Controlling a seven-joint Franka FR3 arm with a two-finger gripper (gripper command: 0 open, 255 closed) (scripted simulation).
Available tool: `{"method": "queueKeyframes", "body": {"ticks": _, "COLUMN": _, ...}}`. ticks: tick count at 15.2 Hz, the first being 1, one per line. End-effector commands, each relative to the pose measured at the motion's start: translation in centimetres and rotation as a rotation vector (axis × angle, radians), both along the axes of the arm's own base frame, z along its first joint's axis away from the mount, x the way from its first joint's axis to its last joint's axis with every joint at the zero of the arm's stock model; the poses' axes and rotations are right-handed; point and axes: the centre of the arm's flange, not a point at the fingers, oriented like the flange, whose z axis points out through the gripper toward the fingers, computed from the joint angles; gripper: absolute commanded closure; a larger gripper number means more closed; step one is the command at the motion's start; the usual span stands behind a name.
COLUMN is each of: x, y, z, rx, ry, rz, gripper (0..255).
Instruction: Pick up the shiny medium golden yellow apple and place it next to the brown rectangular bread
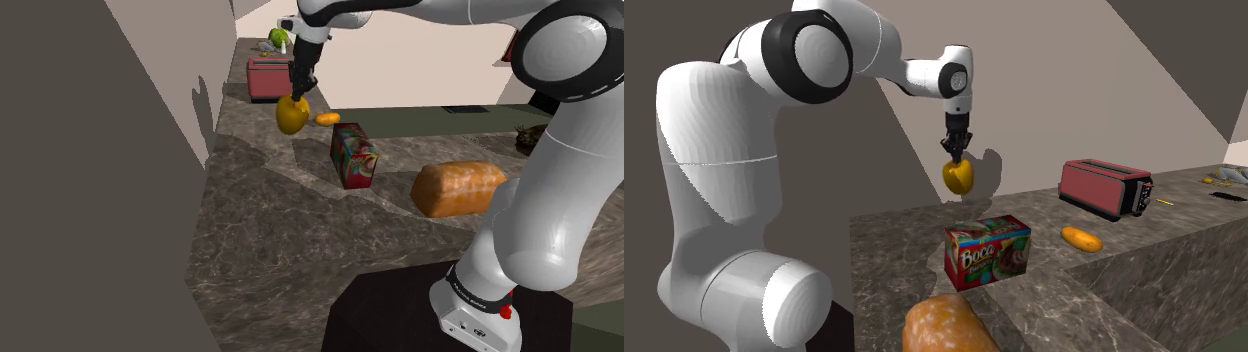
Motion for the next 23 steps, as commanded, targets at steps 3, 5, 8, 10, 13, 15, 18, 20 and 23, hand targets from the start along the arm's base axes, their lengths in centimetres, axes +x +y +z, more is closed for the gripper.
{"method": "queueKeyframes", "body": {"ticks": 3, "x": -0.1, "y": 0.1, "z": 2.2, "rx": 0.000, "ry": 0.000, "rz": 0.000, "gripper": 255}}
{"method": "queueKeyframes", "body": {"ticks": 5, "x": -0.1, "y": 0.1, "z": 3.2, "rx": 0.000, "ry": 0.000, "rz": 0.000, "gripper": 255}}
{"method": "queueKeyframes", "body": {"ticks": 8, "x": -0.1, "y": 0.1, "z": 4.8, "rx": 0.000, "ry": 0.000, "rz": 0.000, "gripper": 255}}
{"method": "queueKeyframes", "body": {"ticks": 10, "x": -0.1, "y": 0.1, "z": 5.9, "rx": 0.000, "ry": 0.000, "rz": 0.000, "gripper": 255}}
{"method": "queueKeyframes", "body": {"ticks": 13, "x": -1.9, "y": -1.9, "z": 5.9, "rx": 0.000, "ry": 0.000, "rz": 0.000, "gripper": 255}}
{"method": "queueKeyframes", "body": {"ticks": 15, "x": -3.6, "y": -3.9, "z": 5.9, "rx": 0.000, "ry": 0.000, "rz": 0.000, "gripper": 255}}
{"method": "queueKeyframes", "body": {"ticks": 18, "x": -6.2, "y": -6.9, "z": 5.9, "rx": 0.000, "ry": 0.000, "rz": 0.000, "gripper": 255}}
{"method": "queueKeyframes", "body": {"ticks": 20, "x": -8.0, "y": -8.9, "z": 5.9, "rx": 0.000, "ry": 0.000, "rz": 0.000, "gripper": 255}}
{"method": "queueKeyframes", "body": {"ticks": 23, "x": -10.6, "y": -11.8, "z": 5.9, "rx": 0.000, "ry": 0.000, "rz": 0.000, "gripper": 255}}
